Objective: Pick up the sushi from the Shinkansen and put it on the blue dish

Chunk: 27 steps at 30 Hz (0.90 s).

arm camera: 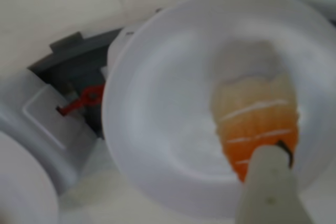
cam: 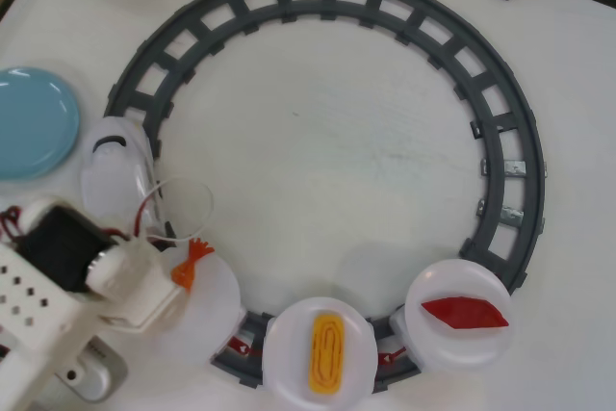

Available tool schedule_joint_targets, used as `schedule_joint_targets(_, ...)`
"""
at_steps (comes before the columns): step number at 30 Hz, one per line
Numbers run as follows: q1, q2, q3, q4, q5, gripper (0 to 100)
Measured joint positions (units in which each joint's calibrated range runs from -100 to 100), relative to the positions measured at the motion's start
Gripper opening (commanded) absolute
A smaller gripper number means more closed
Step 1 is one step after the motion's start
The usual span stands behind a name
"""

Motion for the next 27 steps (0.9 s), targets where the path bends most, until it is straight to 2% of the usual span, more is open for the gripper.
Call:
schedule_joint_targets(7,-2.86,-4.47,3.93,0.00,1.81,22)
schedule_joint_targets(16,-1.88,-4.81,4.76,-0.67,2.07,22)
schedule_joint_targets(27,-7.36,0.42,6.40,-10.08,-2.43,22)
